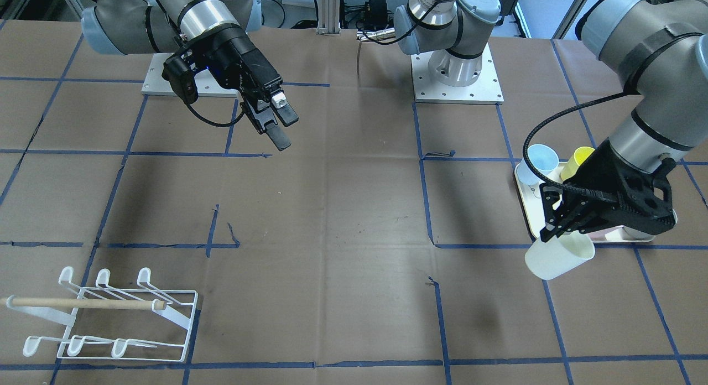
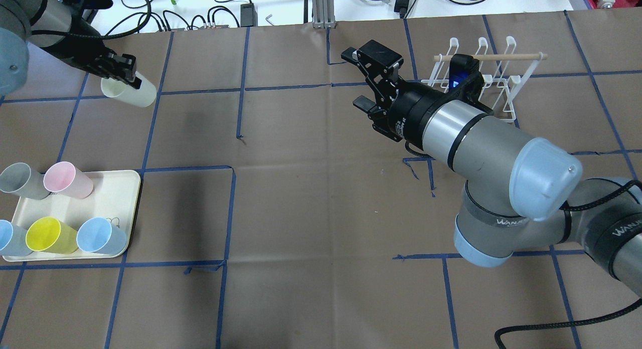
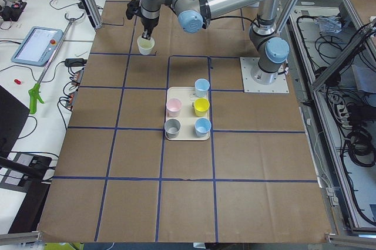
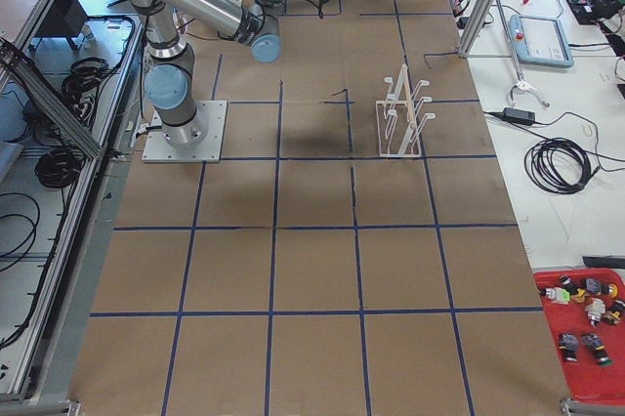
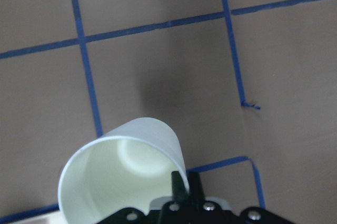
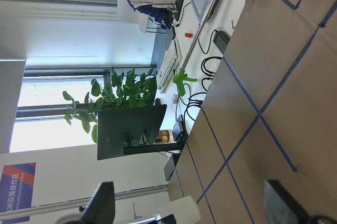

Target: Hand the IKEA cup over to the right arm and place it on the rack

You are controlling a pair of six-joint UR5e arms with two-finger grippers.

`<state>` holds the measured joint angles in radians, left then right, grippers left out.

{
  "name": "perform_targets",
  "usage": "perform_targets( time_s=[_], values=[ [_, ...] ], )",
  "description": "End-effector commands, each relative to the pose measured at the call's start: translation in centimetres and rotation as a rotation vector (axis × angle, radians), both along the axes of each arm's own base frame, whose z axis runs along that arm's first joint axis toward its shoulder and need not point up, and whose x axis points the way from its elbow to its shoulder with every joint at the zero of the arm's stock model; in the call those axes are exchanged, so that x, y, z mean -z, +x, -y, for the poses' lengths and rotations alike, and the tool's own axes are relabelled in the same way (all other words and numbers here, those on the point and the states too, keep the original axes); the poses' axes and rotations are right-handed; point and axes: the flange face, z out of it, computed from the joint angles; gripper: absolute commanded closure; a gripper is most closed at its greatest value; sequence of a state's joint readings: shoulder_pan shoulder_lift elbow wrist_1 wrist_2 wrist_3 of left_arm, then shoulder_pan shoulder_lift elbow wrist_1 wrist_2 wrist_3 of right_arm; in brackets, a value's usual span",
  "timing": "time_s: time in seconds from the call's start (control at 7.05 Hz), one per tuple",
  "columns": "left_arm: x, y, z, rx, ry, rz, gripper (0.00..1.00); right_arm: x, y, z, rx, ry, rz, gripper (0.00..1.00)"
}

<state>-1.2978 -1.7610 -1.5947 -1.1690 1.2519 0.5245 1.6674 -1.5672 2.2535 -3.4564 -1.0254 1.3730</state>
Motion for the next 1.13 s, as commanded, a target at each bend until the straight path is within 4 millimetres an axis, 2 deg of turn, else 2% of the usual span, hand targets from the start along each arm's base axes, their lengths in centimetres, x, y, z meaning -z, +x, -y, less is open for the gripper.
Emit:
perform_targets(
  time_s=[0.0,0.28,0.43,0.57,0.85,0.99],
  values=[
    [-2.3,-4.8,-0.3,0.133,-0.215,-0.203,1.00,0.8,-0.2,-0.5,0.012,-0.002,-0.006,0.00],
    [-1.7,-7.0,-1.2,0.234,-0.449,-0.327,1.00,0.7,-0.4,-0.6,0.031,-0.020,-0.013,0.00],
    [-0.7,-8.3,-2.2,0.290,-0.525,-0.385,1.00,0.7,-0.4,-0.6,0.033,-0.019,-0.014,0.00],
    [1.3,-10.1,-3.4,0.353,-0.607,-0.418,1.00,1.0,-0.4,-0.5,0.035,-0.006,-0.010,0.00],
    [4.5,-14.0,-7.1,0.447,-0.711,-0.412,1.00,1.1,-0.4,-0.5,0.036,0.007,-0.007,0.00],
    [5.7,-15.6,-9.6,0.507,-0.773,-0.440,1.00,1.3,-0.4,-0.4,0.070,0.047,0.033,0.00]
  ],
)
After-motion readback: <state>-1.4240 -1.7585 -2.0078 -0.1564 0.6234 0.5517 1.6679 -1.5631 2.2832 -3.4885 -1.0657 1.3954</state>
